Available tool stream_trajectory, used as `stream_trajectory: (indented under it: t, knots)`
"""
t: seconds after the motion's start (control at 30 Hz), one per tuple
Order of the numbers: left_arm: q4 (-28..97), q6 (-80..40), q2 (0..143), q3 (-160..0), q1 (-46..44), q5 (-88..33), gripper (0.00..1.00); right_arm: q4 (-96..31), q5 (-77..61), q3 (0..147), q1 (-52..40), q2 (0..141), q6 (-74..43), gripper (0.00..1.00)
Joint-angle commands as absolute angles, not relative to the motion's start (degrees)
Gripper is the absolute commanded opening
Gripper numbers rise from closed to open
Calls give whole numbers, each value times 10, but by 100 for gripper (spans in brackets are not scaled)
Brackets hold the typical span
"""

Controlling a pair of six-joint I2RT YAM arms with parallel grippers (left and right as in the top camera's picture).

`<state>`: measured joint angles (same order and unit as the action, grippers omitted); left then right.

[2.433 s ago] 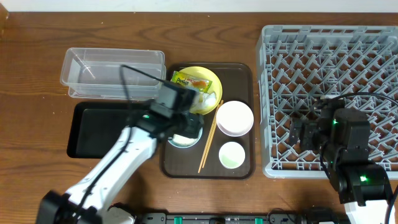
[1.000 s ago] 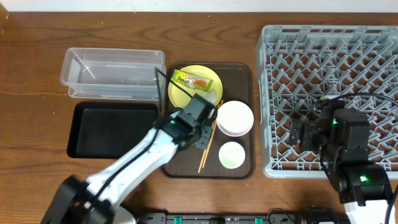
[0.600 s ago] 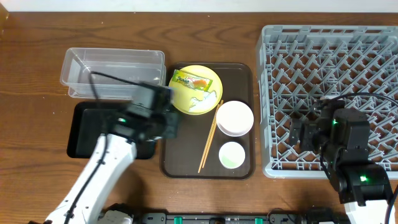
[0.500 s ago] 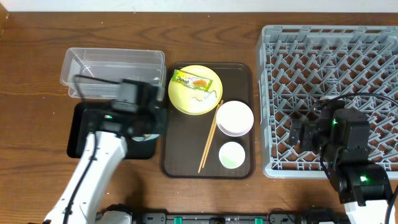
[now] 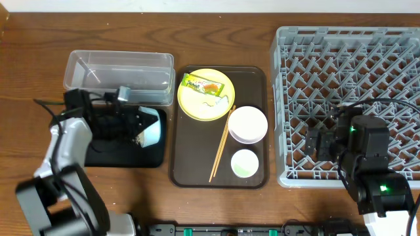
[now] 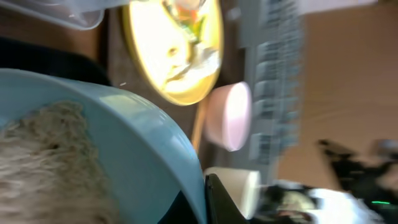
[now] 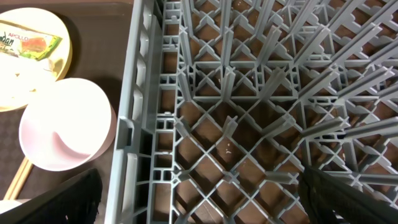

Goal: Sort waste into correct bins and load items into the dishwasher rack
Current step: 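Carry the blue bowl to the black tray and tip out the rice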

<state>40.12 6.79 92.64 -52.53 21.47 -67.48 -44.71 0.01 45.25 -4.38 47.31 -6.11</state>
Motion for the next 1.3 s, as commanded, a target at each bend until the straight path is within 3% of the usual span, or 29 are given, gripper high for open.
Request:
stream_trajectory:
  t: [0.0, 0.13, 0.67, 1.27]
  knots:
    - [401, 94, 966, -520, 246, -835, 6, -448, 0, 465, -40, 473, -66, 99]
    - [401, 91, 1011, -520, 276, -902, 6, -448, 0, 465, -40, 473, -66, 99]
    - [403, -156, 1045, -520, 358, -901, 6, -448, 0, 465, -40, 473, -66, 99]
    - [402, -164, 1045, -520, 385, -901, 6, -448, 15, 465, -40, 473, -66, 99]
